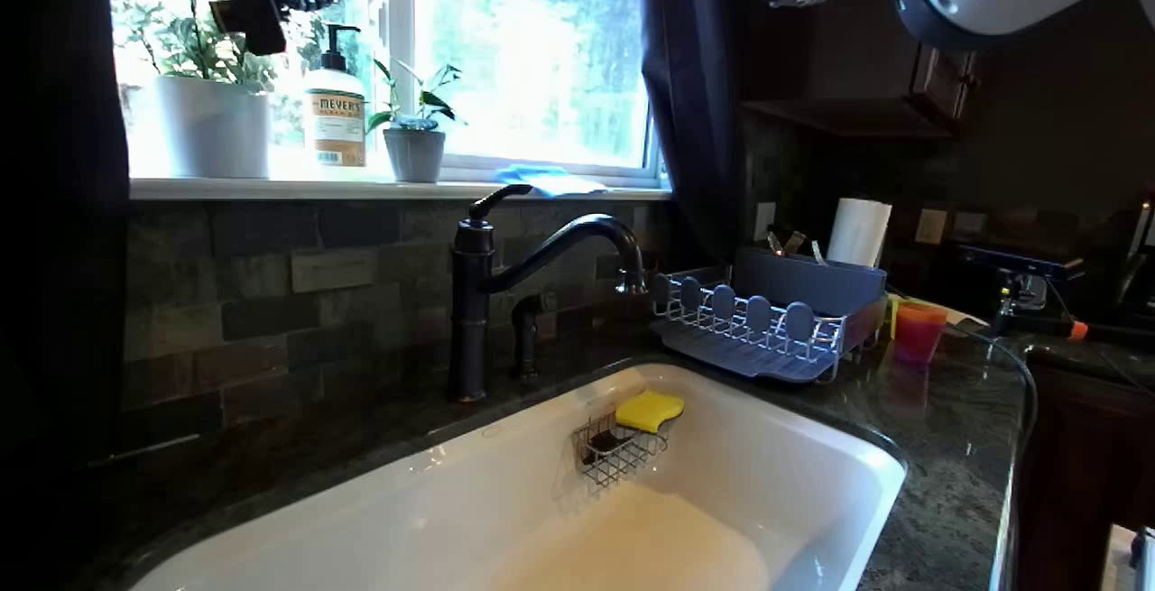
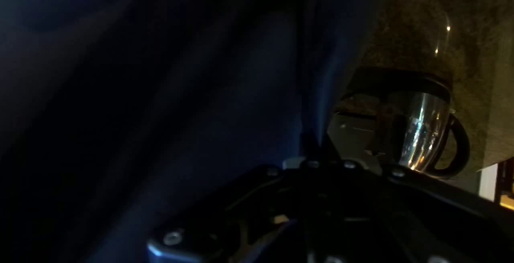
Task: Push the curtain to the left
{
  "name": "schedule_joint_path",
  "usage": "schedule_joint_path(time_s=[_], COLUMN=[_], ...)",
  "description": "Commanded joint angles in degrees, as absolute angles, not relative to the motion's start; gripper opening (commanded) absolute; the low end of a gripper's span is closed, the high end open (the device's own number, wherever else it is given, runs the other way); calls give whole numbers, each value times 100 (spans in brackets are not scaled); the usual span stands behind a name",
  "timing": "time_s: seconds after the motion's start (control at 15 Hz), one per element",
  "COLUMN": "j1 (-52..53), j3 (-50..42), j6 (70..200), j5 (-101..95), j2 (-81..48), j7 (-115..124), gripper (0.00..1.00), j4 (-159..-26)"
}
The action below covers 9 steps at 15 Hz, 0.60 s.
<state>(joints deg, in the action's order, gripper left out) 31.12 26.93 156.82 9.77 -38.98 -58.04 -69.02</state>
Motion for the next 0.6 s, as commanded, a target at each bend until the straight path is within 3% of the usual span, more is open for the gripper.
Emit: schedule_joint_path(time_s=[0.0,0.53], j1=[3625,4287], j3=[2729,2754], j6=[14894,14113], j5=[470,267], j2=[-5060,-6056], j7=[-6365,-7886], gripper=[1,1], j4=[-5440,-3647])
